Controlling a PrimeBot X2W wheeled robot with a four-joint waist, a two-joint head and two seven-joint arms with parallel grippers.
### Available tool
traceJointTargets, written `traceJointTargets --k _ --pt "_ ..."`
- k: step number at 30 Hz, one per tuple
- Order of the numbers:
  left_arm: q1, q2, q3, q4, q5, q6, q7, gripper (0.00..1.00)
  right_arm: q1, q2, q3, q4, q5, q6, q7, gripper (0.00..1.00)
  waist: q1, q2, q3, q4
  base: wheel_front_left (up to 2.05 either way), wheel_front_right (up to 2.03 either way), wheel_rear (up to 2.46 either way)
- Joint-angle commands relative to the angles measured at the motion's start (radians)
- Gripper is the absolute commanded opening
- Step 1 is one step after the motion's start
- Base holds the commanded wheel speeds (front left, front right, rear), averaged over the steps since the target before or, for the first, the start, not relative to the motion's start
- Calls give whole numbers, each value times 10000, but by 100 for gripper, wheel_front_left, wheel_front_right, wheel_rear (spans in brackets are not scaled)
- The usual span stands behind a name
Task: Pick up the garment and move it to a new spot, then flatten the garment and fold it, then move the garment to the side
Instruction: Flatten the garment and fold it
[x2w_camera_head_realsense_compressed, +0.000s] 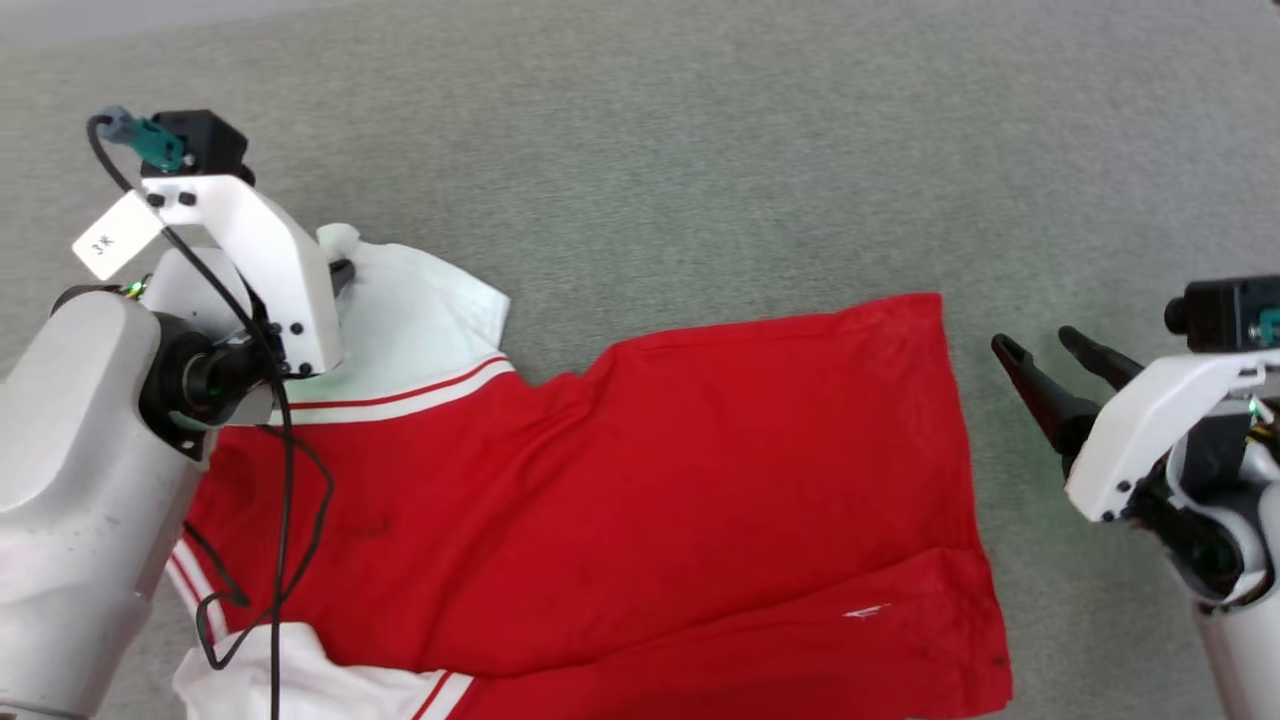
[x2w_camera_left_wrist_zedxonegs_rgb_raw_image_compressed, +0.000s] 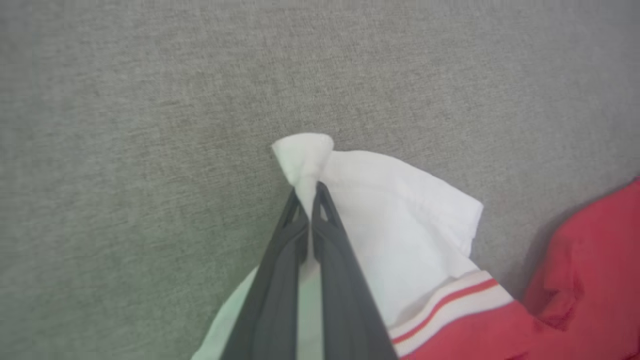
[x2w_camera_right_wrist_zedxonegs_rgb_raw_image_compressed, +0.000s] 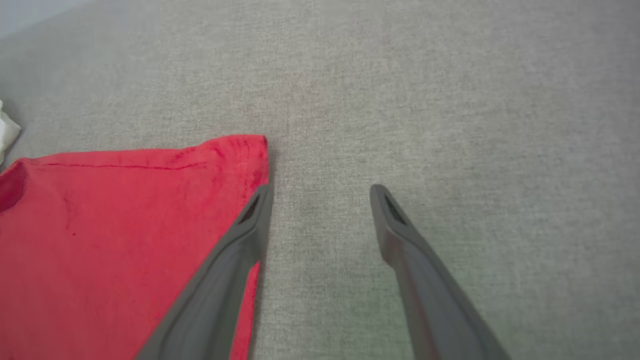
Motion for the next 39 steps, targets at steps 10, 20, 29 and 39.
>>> traceJointTargets --k 10,20,29,39 --pt "-366 -257 -117 -1145 298 -123 -622 0 -1375 -987 1021 439 349 -10 2223 100 1 0 260 1207 0 0 0" --pt "-172 -333 -143 -1476 292 -205 -960 0 -1551 -1051 2320 1933 632 -8 3790 100 1 0 596 1547 0 0 0" --pt "-78 -424 -153 -1162 372 -463 -1496 0 -1885 -1291 2464 2157 1254 -8 3884 0 1 0 274 1667 0 0 0" --pt "727 -208 -16 -988 454 -541 -2519 0 -1530 -1421 1314 1215 1100 -13 2426 0 1 0 -1007 1746 0 0 0"
